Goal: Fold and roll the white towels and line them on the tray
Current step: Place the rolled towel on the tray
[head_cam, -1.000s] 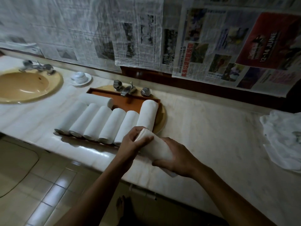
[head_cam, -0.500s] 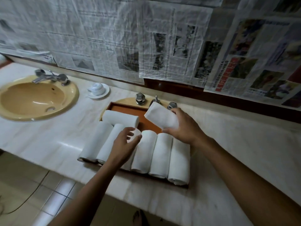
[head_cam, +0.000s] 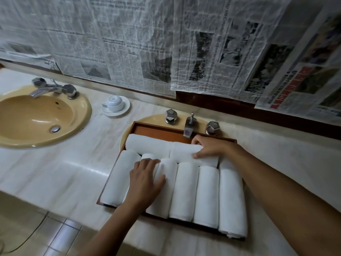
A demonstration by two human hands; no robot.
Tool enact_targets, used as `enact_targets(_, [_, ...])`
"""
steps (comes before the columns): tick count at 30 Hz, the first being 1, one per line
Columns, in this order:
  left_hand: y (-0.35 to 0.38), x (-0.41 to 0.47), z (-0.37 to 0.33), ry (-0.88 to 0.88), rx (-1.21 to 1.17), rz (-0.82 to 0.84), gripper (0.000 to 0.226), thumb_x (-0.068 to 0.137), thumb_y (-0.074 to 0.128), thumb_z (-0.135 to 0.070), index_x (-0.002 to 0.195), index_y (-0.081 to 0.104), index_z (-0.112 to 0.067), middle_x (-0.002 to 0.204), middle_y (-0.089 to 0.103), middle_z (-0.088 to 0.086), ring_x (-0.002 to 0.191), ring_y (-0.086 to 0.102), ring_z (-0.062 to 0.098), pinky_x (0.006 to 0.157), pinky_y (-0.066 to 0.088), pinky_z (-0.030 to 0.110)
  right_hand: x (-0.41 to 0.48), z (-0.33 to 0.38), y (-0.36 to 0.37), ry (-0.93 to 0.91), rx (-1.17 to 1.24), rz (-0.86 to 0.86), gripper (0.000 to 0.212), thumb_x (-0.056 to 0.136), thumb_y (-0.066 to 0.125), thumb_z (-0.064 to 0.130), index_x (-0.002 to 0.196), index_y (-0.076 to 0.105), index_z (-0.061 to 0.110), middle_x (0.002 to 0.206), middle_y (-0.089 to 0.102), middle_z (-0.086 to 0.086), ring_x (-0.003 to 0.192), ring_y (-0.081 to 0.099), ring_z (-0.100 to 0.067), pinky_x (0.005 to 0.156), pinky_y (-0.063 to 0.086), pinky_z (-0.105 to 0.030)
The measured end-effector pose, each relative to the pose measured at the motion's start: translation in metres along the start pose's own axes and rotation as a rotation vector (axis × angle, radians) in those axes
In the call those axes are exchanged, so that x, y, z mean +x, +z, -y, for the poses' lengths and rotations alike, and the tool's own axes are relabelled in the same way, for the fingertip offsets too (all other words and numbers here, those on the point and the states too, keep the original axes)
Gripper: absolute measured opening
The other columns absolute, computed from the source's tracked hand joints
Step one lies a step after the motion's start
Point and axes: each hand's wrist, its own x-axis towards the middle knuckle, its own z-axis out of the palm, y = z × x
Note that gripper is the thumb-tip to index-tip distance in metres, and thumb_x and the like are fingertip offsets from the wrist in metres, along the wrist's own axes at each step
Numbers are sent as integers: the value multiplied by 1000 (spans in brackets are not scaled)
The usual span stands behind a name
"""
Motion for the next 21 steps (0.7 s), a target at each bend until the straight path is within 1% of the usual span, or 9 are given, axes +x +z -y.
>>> enact_targets(2, [0,3,4,19,14,7,52,87,51,-56,133,54,-33,135,50,-9,123,41,16,98,37,37,5,3,0,9,-1,62,47,92,71,39,131,49,24,129,58,1,114,57,-14,96,46,-30])
enact_targets(4, [2,5,7,41,26,4,51,87,49,-56,131,56,-32,133,51,-8,122,43,18,96,38,38,6,7,0,8,-25,101,48,98,64,36,141,48,21,139,55,-1,123,53,-16,102,42,-30])
enact_targets(7, [6,10,7,72,33,-6,45,91,52,-53,130,57,-32,133,51,-7,123,43,19,98,38,38,0,11,1,11,-97,79,55,100,59,40,151,44,25,148,49,-2,132,48,-19,110,36,-33])
enact_targets(10, [6,23,2,105,20,-27,43,95,54,-48,134,55,-31,140,47,-5,131,39,19,104,35,38,-17,12,9,44,-100,-75,67,97,62,47,156,36,30,156,38,-2,139,43,-22,112,34,-33])
enact_targets(13, [1,49,1,160,73,-29,48,96,49,-48,141,52,-31,150,44,-1,141,36,23,112,33,47,-34,12,22,30,-21,-245,67,97,65,43,156,36,34,158,35,1,140,41,-20,106,32,-27])
enact_targets(16, [1,75,8,205,192,80,57,98,33,-56,151,42,-36,159,38,3,149,28,27,116,28,54,-41,7,38,41,-67,-288,62,98,63,39,155,37,38,156,37,3,140,39,-18,111,32,-29])
enact_targets(18, [3,87,17,247,287,171,61,98,21,-61,153,35,-40,160,35,1,151,25,25,117,25,54,-44,5,50,57,-55,-310,62,100,61,34,156,35,36,157,36,4,142,36,-18,115,28,-28])
enact_targets(20, [3,95,27,287,370,237,59,99,18,-61,153,32,-42,158,35,-2,151,24,21,119,22,54,-45,4,59,66,-22,-354,60,102,58,29,157,34,33,159,35,3,145,32,-17,116,21,-24])
enact_targets(21, [2,96,33,296,392,240,57,100,19,-60,153,32,-42,158,35,-3,151,24,20,120,21,54,-45,3,63,68,-12,-366,59,104,57,28,158,34,33,161,34,2,147,29,-17,117,19,-24])
